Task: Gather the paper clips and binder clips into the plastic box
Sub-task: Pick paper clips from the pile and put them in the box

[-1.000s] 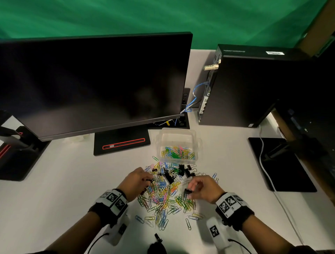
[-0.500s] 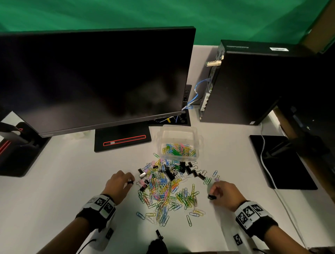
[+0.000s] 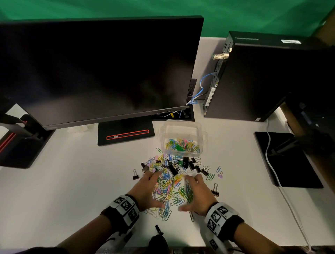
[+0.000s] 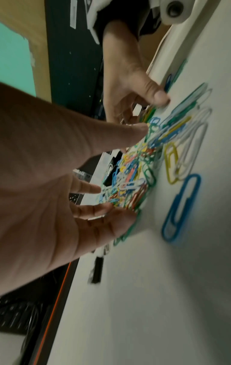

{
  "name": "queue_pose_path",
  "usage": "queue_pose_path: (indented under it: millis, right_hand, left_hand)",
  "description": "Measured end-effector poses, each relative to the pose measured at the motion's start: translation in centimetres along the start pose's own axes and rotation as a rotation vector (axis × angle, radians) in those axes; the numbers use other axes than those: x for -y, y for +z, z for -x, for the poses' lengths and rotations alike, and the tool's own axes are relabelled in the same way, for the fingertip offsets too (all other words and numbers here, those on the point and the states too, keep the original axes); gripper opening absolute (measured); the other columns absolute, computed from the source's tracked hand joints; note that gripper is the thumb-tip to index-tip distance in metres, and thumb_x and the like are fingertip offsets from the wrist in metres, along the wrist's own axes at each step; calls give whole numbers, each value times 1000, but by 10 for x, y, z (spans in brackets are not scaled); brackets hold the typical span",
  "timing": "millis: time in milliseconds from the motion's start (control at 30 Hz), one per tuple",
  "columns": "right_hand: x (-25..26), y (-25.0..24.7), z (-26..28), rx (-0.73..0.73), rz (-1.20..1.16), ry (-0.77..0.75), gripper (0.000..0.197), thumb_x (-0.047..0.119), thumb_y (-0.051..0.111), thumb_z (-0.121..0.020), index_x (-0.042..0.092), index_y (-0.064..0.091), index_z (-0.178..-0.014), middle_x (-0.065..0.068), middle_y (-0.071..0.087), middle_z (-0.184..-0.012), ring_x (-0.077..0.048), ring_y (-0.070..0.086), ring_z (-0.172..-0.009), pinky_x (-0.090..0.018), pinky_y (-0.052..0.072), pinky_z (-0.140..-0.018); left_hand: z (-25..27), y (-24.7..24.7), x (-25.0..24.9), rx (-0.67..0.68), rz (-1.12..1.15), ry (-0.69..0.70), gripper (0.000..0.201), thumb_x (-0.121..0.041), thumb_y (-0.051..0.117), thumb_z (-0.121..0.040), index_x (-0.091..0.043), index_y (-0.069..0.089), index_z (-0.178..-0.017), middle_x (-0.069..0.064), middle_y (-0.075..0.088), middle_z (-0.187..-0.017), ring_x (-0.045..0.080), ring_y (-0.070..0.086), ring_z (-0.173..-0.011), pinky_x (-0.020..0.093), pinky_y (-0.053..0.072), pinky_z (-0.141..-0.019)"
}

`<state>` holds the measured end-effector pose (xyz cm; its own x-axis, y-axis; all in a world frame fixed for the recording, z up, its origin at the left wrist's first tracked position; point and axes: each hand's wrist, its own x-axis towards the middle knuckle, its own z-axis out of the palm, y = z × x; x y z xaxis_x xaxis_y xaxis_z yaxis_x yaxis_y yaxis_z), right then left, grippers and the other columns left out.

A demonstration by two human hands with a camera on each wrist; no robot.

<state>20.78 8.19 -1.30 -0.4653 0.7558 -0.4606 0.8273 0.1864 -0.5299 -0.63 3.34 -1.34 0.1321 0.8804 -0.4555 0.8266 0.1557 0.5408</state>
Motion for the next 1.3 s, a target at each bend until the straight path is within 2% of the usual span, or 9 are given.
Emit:
queue_pose_path:
  millis: [233, 433, 633, 733, 833, 933, 1100, 1233, 1300]
  right_hand:
    - [11, 12, -15, -21, -51, -110, 75, 34, 83, -58, 18, 48, -122, 2, 33, -104, -17, 45, -100, -24, 41, -87]
    - [0, 5, -14, -18, -57, -141, 24, 19, 69, -75, 19, 63, -98, 2, 46, -95, -15, 50, -88, -21, 37, -75]
    - [-12, -13, -14, -62, -142, -88, 13, 16, 68, -79, 19, 70, -92, 6, 59, -84, 4, 46, -59, -9, 38, -60]
    - [-19, -22, -16, -90, -190, -50, 13, 10, 69, -77, 23, 69, -79, 12, 58, -62, 5, 49, -48, -5, 36, -50]
    - [-22, -30, -16, -98, -233, -32, 25, 9, 72, -74, 30, 61, -67, 23, 58, -49, 10, 52, -49, -5, 36, -48]
    - [-25, -35, -18, -78, -238, -10, 25, 10, 74, -72, 31, 61, -67, 24, 59, -50, 13, 52, -50, -4, 36, -48]
    - [-25, -41, -22, -90, -258, 12, 34, 9, 76, -68, 36, 57, -59, 20, 55, -47, 13, 51, -48, -4, 36, -47]
    - [-24, -46, -26, -88, -269, 23, 34, 7, 74, -68, 35, 57, -58, 18, 55, -52, 11, 50, -44, -6, 37, -46]
    - [-21, -50, -28, -87, -245, 10, 34, 8, 72, -69, 36, 56, -59, 19, 54, -60, 8, 50, -46, -3, 36, -45]
  left_hand:
    - [-23, 16, -14, -56, -140, 33, 102, -52, 78, -57, -25, 24, -140, 4, 32, -129, 23, 40, -116, 43, 45, -97]
    - [-25, 11, -15, -62, -59, 91, 40, -25, 64, -83, -19, 49, -119, 7, 43, -116, 23, 54, -97, 33, 46, -88]
    - [-28, -6, -10, -95, 115, 78, 14, -19, 56, -88, -19, 63, -100, 1, 57, -83, 10, 51, -65, 26, 43, -68]
    - [-32, -21, -11, -63, 231, 53, 10, -17, 55, -90, -17, 63, -97, -6, 58, -87, 1, 56, -58, 11, 45, -55]
    - [-41, -40, -17, -57, 338, 48, 7, -17, 58, -90, -21, 62, -91, -5, 61, -93, 3, 66, -62, 18, 53, -62]
    - [-57, -57, -29, -81, 545, 39, 9, -11, 58, -89, -19, 62, -90, 12, 65, -103, 21, 70, -75, 28, 59, -71]
    - [-90, -74, -49, -97, 953, 25, 17, 1, 52, -90, -3, 59, -106, 8, 60, -96, 13, 65, -72, 18, 58, -64]
    - [-114, -77, -52, -52, 1197, -58, 26, 8, 42, -92, 4, 54, -115, 6, 54, -80, 17, 60, -77, 38, 52, -94]
    - [-119, -76, -51, -8, 1313, -75, 27, 7, 36, -93, 4, 56, -111, 9, 52, -72, 20, 58, -77, 40, 45, -98]
